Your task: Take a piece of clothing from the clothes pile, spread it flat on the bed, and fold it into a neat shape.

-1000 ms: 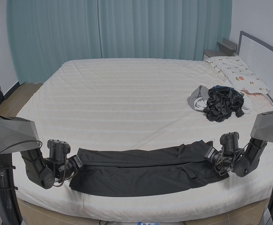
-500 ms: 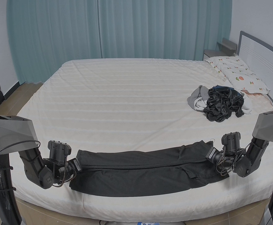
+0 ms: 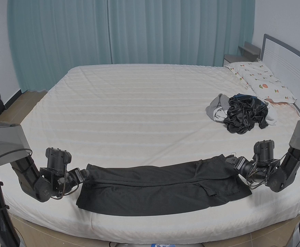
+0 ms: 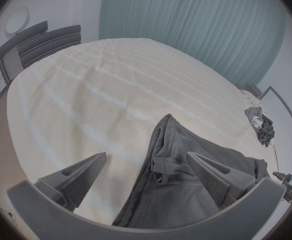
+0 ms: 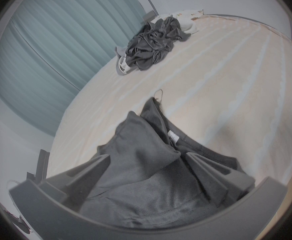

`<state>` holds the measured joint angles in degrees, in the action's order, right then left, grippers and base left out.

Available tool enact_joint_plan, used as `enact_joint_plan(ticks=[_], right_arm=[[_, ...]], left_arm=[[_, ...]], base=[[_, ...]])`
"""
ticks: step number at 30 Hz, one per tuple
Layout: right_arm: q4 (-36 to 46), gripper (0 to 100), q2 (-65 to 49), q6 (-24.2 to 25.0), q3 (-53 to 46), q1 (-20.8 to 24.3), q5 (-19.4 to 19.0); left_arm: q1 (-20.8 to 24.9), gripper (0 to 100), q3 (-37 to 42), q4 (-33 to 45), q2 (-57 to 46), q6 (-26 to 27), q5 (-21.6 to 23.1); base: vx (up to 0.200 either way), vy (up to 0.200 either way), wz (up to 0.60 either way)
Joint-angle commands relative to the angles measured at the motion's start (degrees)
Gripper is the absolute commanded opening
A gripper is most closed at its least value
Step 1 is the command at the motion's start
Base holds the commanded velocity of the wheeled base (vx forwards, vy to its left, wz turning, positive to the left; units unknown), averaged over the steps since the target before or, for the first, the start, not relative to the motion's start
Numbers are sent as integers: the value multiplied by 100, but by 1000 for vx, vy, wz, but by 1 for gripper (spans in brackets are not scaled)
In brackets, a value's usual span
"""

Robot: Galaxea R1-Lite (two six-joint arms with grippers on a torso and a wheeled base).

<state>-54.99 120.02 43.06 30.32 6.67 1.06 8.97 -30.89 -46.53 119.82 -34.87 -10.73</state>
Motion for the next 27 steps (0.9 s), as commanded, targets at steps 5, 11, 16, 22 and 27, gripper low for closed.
enact_joint_plan(ticks=[5,11,16,22,27], right_arm=[[270,100,13,-96,642,-403,-633],[226,100,619,-61,1073,-614,-976],[217,100,822,-43,1134,-781,-1468],[208,100,909,-43,1196,-764,-1495],[164,100,1033,-43,1205,-772,-1495]], left_arm=[[-141,100,-1130,56,560,-1005,589],[-141,100,-1754,21,1316,-1049,677],[-141,100,-2123,74,1623,-1049,686],[-141,0,-2193,83,1694,-1066,695],[-141,0,-2114,65,1694,-1093,651]], base=[[0,0,0],[0,0,0],[0,0,0],[0,0,0],[0,0,0]])
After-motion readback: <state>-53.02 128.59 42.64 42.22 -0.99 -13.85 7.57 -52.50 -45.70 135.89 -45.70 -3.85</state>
